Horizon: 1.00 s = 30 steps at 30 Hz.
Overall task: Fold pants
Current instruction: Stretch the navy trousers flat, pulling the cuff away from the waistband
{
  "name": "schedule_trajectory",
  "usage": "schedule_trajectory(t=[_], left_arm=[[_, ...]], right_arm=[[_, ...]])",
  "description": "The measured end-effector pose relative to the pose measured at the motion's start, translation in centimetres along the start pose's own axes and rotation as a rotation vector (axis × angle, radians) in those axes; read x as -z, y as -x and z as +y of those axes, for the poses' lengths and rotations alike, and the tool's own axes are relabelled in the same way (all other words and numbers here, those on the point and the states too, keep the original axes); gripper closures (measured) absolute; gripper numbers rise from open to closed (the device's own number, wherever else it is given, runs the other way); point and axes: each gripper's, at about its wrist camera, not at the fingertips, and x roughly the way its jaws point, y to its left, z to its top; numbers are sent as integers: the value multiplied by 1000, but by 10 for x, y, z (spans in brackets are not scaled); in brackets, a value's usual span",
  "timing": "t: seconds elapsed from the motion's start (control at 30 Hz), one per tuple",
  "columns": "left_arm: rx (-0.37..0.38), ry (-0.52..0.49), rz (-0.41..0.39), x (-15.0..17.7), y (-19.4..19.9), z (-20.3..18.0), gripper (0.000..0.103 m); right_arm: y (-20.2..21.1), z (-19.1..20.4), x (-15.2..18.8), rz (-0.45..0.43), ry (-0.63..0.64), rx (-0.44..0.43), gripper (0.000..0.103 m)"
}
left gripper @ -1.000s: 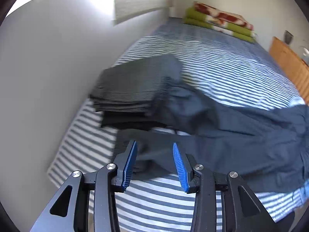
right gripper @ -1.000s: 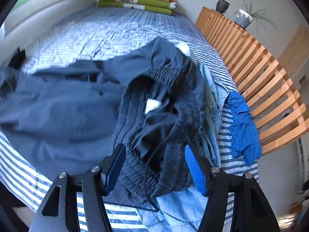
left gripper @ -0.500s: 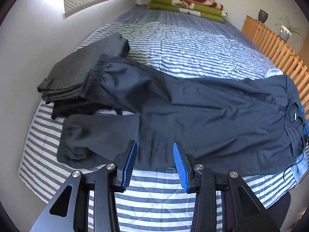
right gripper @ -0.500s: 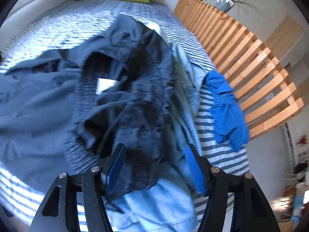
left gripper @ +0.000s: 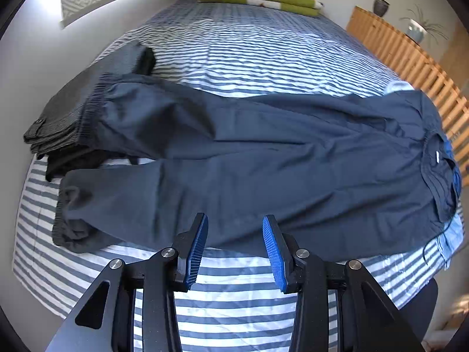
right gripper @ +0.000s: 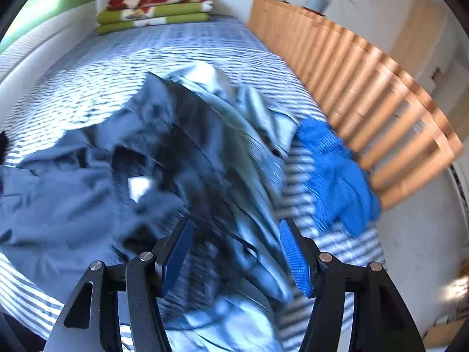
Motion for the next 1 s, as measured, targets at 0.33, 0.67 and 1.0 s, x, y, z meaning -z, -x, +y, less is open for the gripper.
schedule_trajectory(t=[0.33,0.67,1.0], left_arm=[[31,-50,25,5,-2,-19,61],[45,-63,51,10,-13,-24,61],[74,-86,71,19,-20,-40,61]], right_arm=[[-68,36,-32,93,112,206,45],[-65,4,-10,154,-12,45,73],[-56,43,4,145,114,101,36]])
